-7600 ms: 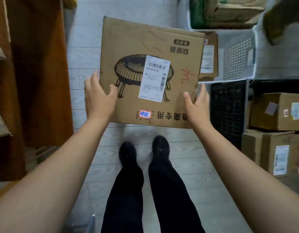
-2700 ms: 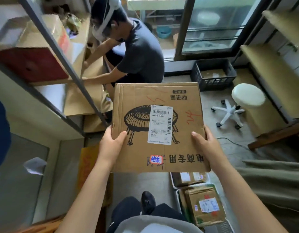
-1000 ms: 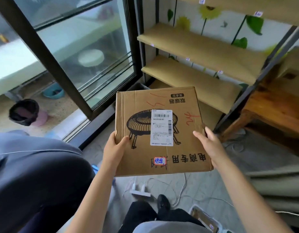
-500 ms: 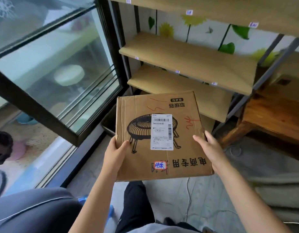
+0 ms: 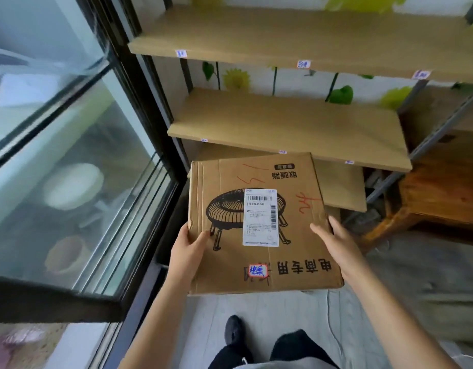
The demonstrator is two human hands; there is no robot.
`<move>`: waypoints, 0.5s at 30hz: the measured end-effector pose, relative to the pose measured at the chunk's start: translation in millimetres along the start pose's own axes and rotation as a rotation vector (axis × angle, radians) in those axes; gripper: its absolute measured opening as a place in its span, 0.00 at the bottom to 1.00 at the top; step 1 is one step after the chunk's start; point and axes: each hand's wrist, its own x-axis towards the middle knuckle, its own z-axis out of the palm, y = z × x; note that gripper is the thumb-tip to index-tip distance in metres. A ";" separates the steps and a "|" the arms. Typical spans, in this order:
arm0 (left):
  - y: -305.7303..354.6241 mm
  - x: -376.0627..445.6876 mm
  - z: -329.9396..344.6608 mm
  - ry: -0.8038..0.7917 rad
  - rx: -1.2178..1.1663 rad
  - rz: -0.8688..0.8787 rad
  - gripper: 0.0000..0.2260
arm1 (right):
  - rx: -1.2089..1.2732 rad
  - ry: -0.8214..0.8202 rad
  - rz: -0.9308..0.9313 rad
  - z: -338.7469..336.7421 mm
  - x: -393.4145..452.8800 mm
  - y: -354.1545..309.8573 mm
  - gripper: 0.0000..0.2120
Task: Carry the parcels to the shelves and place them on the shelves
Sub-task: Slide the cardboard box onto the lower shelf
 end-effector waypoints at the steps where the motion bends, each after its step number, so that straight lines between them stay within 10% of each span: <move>1: 0.7 -0.9 1.0 0.004 -0.008 -0.003 0.17 | 0.010 -0.006 0.001 -0.4 -0.5 0.2 0.23; 7: 16.5 31.2 5.4 -0.042 -0.012 0.020 0.16 | -0.013 0.064 0.047 2.6 19.2 -18.1 0.41; 15: 68.7 112.7 38.3 -0.090 0.029 0.042 0.16 | 0.038 0.115 0.069 -0.1 86.5 -59.1 0.29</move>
